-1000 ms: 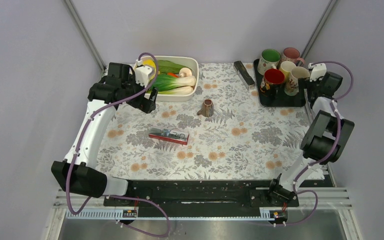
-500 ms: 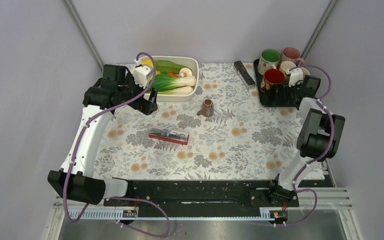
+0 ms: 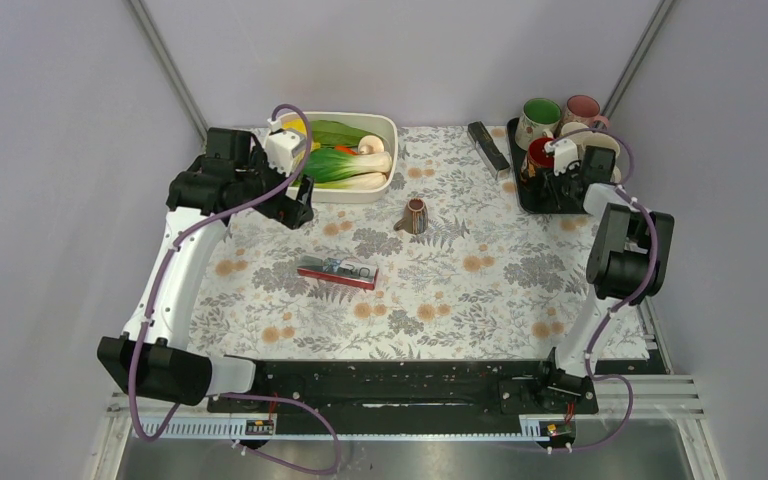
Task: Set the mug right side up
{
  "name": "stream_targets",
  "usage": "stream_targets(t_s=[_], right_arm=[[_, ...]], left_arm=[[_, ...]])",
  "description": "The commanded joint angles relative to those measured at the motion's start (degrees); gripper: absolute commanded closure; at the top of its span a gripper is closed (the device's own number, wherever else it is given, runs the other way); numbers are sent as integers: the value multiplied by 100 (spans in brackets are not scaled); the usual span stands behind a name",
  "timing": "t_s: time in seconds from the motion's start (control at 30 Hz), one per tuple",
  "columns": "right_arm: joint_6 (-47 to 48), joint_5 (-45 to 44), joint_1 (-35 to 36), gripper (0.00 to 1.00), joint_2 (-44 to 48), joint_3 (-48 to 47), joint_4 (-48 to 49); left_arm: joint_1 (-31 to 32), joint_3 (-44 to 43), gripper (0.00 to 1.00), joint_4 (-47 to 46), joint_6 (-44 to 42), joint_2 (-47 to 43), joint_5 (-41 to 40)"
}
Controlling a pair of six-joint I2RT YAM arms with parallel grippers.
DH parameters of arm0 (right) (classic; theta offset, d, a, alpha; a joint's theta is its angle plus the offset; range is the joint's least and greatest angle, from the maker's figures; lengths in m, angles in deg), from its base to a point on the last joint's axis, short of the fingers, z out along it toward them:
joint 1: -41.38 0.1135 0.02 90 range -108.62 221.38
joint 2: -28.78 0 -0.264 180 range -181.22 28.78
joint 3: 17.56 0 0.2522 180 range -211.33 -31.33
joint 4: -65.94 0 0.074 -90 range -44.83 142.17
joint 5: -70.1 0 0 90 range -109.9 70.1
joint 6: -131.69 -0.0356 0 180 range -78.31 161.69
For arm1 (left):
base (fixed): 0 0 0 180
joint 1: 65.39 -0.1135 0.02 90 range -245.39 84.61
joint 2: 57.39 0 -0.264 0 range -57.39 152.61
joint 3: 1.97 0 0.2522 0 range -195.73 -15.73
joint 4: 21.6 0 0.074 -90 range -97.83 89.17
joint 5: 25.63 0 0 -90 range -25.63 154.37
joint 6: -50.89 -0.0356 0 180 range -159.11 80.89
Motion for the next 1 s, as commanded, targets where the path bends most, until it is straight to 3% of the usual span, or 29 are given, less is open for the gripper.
stream_targets(t_s=[0.0, 0.6, 0.97], right_arm=[[25, -34, 198, 55, -346, -823, -220], [4, -1031, 621, 51, -1411, -2386, -796], [50, -1526, 616, 47, -706, -1748, -692]], left_arm=[[-72, -106, 1, -133, -76, 15, -22], [-162, -185, 1, -152, -85, 195, -120], [-170, -109, 1, -181, -121, 206, 12]])
